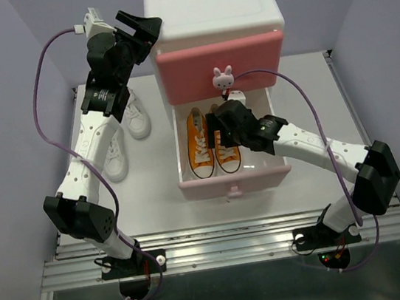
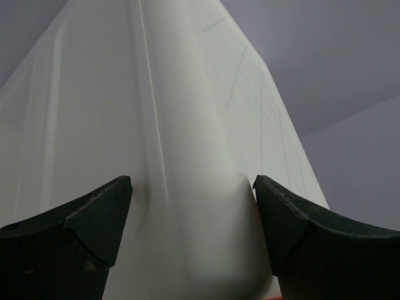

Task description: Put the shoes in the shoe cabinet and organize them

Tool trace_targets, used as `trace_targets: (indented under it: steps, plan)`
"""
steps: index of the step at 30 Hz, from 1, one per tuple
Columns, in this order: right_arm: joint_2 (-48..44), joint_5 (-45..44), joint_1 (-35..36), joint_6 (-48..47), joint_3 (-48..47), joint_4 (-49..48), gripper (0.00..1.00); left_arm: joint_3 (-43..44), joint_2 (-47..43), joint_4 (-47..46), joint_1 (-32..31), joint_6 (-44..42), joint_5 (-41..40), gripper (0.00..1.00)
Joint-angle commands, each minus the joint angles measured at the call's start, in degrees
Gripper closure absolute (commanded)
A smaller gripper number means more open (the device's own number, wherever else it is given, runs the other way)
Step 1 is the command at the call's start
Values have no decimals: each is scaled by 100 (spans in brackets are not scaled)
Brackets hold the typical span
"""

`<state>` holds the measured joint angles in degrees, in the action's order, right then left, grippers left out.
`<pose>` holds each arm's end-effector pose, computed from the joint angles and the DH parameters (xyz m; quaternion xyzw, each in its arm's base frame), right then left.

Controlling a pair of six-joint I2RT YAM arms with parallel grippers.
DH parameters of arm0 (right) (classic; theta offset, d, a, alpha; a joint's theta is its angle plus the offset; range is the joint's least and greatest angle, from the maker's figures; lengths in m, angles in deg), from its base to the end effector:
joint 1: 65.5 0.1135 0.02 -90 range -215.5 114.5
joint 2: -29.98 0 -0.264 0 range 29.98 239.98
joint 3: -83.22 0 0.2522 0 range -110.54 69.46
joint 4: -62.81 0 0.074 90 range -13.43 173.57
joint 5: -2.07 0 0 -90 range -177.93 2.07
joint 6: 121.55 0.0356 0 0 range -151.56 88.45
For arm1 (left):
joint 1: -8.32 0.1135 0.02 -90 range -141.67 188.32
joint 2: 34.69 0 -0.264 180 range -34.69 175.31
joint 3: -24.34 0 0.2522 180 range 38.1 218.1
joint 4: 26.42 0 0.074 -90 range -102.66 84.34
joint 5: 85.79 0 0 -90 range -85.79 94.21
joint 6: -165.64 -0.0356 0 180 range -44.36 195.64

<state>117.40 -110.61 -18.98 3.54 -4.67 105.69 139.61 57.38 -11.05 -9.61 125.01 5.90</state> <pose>0.2434 0.2367 0.3072 -0.0104 0.9006 0.1223 0.4170 0.3516 -0.1149 0.4916 -0.1673 0.6355 -0.4257 0.6220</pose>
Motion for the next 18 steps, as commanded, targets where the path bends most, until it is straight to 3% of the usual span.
trace_targets:
  steps: [1,11,15,18]
  plan:
    - [-550,263,-29,-547,-40,-724,0,-563,619,2854,132,-946,-257,12]
    - [-148,387,-29,-319,-602,-311,0,-361,689,2951,132,-990,-328,12]
    - [408,439,-327,-346,-1497,-215,0,-360,689,2951,141,-981,-328,12]
    - [1231,1192,-802,32,-2576,144,0,-334,681,2977,132,-973,-319,12]
